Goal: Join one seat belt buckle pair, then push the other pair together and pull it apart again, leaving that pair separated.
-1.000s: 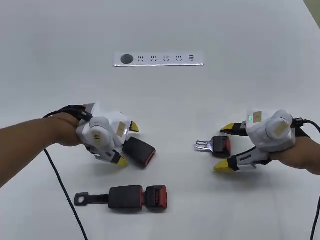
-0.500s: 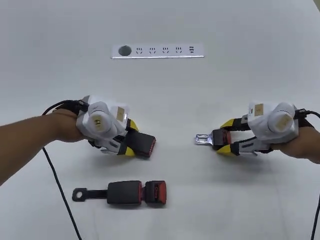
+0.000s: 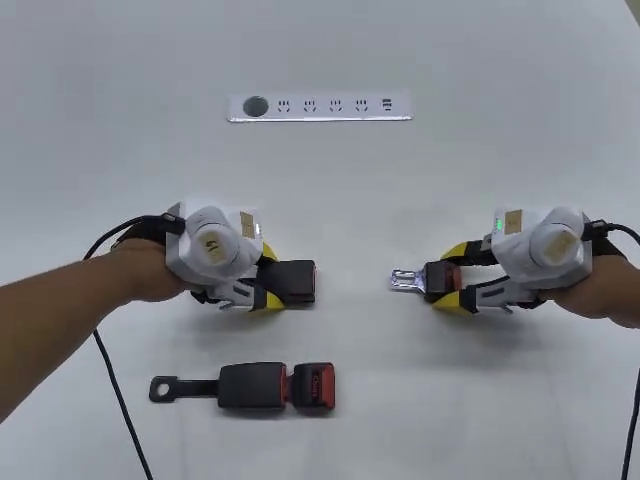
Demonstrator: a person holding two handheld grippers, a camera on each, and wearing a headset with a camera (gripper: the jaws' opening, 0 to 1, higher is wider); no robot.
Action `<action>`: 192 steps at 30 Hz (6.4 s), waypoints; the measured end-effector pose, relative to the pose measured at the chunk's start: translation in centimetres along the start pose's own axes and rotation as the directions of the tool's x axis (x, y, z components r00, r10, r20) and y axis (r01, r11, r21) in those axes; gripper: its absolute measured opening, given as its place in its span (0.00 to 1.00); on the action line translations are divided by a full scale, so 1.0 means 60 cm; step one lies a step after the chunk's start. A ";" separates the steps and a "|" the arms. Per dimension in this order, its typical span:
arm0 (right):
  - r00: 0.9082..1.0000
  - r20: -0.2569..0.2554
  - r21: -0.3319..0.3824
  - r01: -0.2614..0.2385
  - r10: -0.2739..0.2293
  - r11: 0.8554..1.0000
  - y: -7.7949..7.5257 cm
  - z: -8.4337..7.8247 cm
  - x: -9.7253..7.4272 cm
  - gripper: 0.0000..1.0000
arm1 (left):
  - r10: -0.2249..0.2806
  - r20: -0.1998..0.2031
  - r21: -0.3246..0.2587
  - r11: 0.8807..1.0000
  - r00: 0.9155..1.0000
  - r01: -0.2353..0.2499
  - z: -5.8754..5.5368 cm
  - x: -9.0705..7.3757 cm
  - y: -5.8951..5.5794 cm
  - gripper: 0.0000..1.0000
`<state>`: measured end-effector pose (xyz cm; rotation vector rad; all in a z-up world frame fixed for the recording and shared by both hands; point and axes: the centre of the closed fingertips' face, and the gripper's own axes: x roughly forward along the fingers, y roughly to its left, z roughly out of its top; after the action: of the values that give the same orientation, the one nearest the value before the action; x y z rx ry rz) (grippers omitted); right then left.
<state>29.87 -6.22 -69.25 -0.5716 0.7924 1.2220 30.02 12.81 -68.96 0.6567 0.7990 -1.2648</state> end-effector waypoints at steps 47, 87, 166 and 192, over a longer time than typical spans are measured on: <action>0.990 0.120 -0.046 -0.069 0.074 0.997 0.046 0.144 0.107 0.34 | -0.029 -0.054 0.041 0.999 0.998 0.031 0.001 0.008 0.000 0.34; 0.993 0.095 -0.021 -0.074 0.076 0.997 0.052 0.177 0.139 0.33 | -0.078 -0.107 0.111 0.990 0.991 0.090 -0.001 0.009 0.000 0.32; 0.996 0.066 -0.046 -0.052 0.055 0.998 0.030 0.088 0.061 0.34 | -0.102 -0.115 0.136 0.984 0.988 0.118 -0.003 0.005 -0.002 0.34; 0.998 0.056 -0.021 -0.036 0.037 0.999 0.016 0.020 0.016 0.35 | -0.101 -0.103 0.130 0.985 0.990 0.114 0.000 0.003 -0.004 0.34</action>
<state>29.32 -4.49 -69.25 -0.5384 0.7471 1.2753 29.81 12.67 -69.13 0.7977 0.8417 -1.4031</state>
